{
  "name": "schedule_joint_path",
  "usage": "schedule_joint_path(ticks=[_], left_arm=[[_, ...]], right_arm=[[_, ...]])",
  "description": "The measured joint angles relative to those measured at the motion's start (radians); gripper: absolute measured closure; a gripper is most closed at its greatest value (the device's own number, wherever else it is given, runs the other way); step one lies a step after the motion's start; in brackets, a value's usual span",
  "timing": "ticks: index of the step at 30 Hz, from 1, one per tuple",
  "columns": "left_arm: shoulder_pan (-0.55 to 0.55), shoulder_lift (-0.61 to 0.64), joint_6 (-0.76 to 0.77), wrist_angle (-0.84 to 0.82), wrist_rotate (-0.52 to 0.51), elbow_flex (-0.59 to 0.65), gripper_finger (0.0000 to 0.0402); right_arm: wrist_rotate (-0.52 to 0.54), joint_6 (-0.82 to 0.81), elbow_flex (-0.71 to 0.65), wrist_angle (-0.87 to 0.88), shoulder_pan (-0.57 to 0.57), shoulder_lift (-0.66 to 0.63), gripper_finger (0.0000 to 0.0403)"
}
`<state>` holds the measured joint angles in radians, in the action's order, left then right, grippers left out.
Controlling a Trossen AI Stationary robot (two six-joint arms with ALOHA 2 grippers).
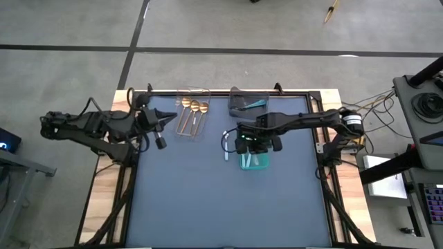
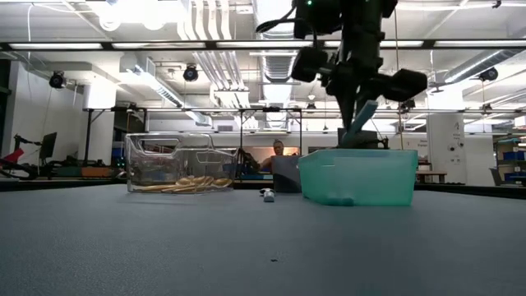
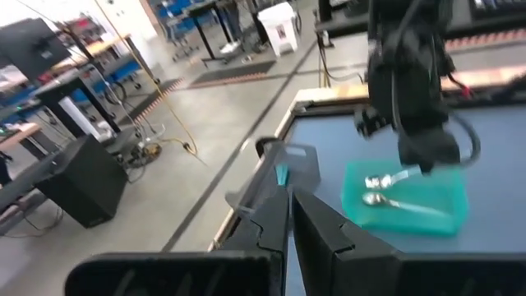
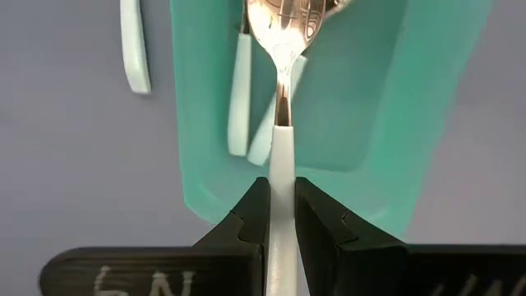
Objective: Sort silverware by color (type)
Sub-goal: Put the light blue spoon into the green bin
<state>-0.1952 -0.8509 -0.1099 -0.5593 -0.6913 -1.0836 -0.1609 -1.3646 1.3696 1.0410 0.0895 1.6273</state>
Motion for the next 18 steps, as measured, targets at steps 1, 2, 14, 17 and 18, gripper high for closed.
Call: schedule_joint_path(ticks=[1,2,14,17,18], left_arm=[[0.008,-0.001,-0.008,0.019,0.0,0.0,0.04],[0.015,-0.002,-0.015,0.037,0.0,0.0,0.04],[0.098,-0.022,-0.039,0.12,0.001,0.0,0.04],[0.111,-0.031,-0.038,0.12,0.001,0.0,0.04],[0.115,-0.034,-0.037,0.119,0.001,0.0,0.04]], right_arm=[[-0.002,-0.005,0.0,-0.011,0.005,0.008,0.0374],[-0.009,-0.009,0.0,-0.025,0.012,0.013,0.0374],[-0.04,0.008,0.0,-0.074,0.078,0.07,0.0374],[-0.069,0.017,0.0,-0.075,0.082,0.084,0.0374],[-0.076,0.02,0.0,-0.076,0.082,0.089,0.0374]])
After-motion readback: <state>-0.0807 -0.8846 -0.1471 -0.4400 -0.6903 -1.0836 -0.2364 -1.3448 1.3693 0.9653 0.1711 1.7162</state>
